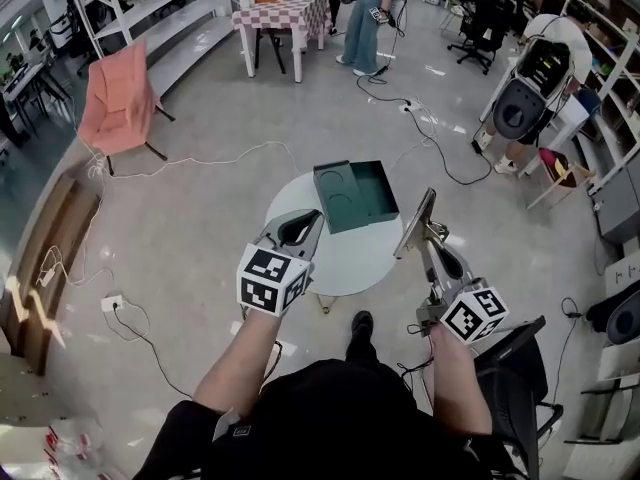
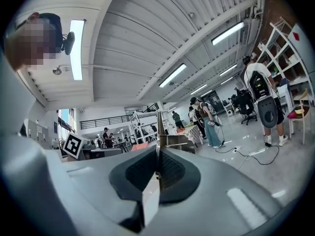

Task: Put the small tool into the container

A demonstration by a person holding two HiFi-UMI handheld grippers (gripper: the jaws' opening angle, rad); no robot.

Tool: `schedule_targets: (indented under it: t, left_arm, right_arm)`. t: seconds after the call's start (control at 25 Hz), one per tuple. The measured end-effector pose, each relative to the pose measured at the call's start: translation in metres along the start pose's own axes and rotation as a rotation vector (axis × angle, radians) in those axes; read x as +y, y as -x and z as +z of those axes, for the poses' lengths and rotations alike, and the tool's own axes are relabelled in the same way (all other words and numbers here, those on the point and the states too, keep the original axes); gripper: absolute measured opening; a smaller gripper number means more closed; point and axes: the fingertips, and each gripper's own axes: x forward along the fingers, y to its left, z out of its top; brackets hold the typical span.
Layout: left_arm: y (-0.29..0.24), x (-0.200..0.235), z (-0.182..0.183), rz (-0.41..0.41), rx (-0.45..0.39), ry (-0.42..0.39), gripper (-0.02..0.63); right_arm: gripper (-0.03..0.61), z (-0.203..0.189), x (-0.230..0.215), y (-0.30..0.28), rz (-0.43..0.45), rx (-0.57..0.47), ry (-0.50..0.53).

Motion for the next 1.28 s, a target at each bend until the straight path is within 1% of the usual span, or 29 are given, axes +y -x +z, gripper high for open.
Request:
schedule_targets:
  t: [0.16,0.32,0.48,0.6,0.76,0.92,1.08,1.2,1.28]
  left_arm:
    - [-0.052,0.016,0.007,0.035,0.022,0.024,0.018]
    - [-0.105,0.018,0.015,0.070,0.050,0.051,0.018]
    - [-0.138,0.026,0.024,0.096,0.064,0.061,0.018]
    - [-0.150,0.027,0.033,0.121,0.066,0.052,0.018]
    - [-0.156,0.038,0.024,0.144,0.088,0.067,0.018]
    - [-0.162,0.051,0.019,0.142,0.087,0.081,0.018]
    - [-0.163,0.062,0.017,0.127,0.072,0.100,0.018]
    - [-0.165,0.064,0.015,0.114,0.067,0.086,0.018]
    - [-0.170,0.067,0.010,0.116,0.075,0.100,0.018]
  right_arm:
    - [0.012,0.004,-0.046,-0.041,0.040,0.041,-0.017]
    - [0.012,0.008,-0.096,-0.071,0.084,0.102,-0.050]
    - [0.012,0.009,-0.126,-0.098,0.125,0.138,-0.069]
    - [0.012,0.007,-0.141,-0.112,0.148,0.160,-0.085]
    - [0.012,-0.013,-0.149,-0.132,0.166,0.204,-0.117]
    - [0.012,-0.032,-0.149,-0.151,0.171,0.251,-0.124]
    - [0.012,-0.054,-0.153,-0.164,0.143,0.317,-0.128]
    - [0.012,-0.068,-0.165,-0.175,0.117,0.360,-0.132]
    - [0.012,-0.075,-0.177,-0.185,0.101,0.384,-0.150]
